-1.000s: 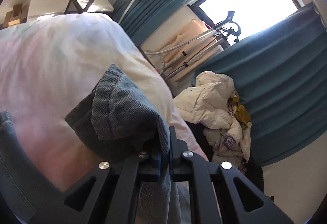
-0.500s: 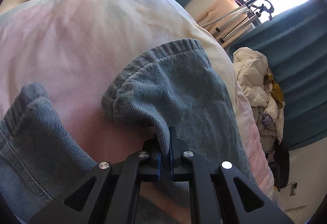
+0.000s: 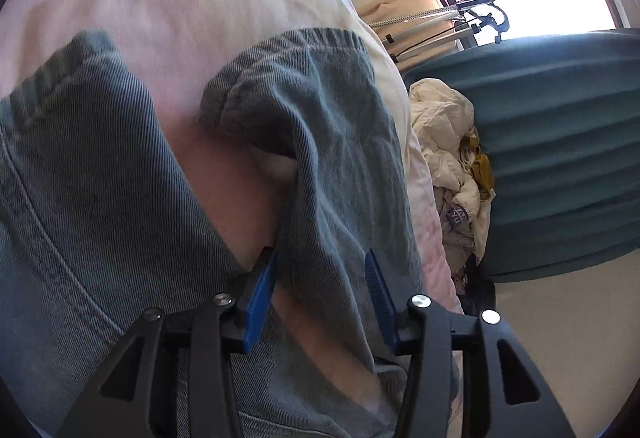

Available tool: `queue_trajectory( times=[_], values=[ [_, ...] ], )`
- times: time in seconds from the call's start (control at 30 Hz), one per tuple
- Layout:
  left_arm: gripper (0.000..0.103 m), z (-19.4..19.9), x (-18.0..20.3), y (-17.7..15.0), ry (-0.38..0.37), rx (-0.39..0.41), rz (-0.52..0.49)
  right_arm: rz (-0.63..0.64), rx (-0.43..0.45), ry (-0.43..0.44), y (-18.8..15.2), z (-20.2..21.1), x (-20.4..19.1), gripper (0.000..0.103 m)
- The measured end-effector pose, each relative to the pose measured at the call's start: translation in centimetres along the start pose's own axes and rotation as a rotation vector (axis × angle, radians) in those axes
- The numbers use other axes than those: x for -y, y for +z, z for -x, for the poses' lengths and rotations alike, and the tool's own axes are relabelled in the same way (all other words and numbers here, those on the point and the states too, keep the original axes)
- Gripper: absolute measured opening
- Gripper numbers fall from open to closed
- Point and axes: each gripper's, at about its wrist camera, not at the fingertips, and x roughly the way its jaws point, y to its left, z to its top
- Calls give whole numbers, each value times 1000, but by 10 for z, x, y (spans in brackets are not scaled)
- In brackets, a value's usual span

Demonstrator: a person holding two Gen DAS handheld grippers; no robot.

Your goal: Fold clothes

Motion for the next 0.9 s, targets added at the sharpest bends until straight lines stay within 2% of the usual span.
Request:
queue_trajectory(
  times=[0.07, 0.2, 0.23, 0.27, 0.3, 0.4, 0.5, 0.6, 0.67, 0.7, 0.73, 0.9],
  values=[
    [46, -12, 3, -11, -21, -38, -30, 1, 0, -1, 0, 0, 0, 53],
    [46, -33, 18, -18, 36, -27, -120, 2, 1, -2, 1, -1, 0, 53],
    [46, -36, 19, -16, 64, 0, -117, 2, 1, -2, 1, -1, 0, 53],
    [41, -38, 20, -13, 90, 29, -111, 3, 0, -3, 0, -1, 0, 53],
    [37, -39, 19, -10, 91, 51, -85, 3, 0, -3, 0, -1, 0, 53],
    [36, -38, 20, 1, 92, 134, -26, 4, -1, -2, 1, -2, 0, 53],
    [36, -38, 21, 13, 56, 170, 64, 3, -1, -2, 1, -2, 0, 53],
    [36, -24, 25, 23, 64, 278, 100, 2, -1, 0, 1, -2, 0, 53],
    [29, -8, 30, 28, 57, 360, 103, 1, -2, 2, 1, -2, 0, 53],
    [18, -4, 34, 32, 64, 357, 89, 1, -2, 2, 1, -2, 0, 53],
    [14, -1, 38, 37, 72, 346, 72, 0, -2, 2, 1, -2, 0, 53],
    [10, 11, 52, 40, 152, 317, -39, -1, -3, 4, 2, -1, 1, 53]
  ],
)
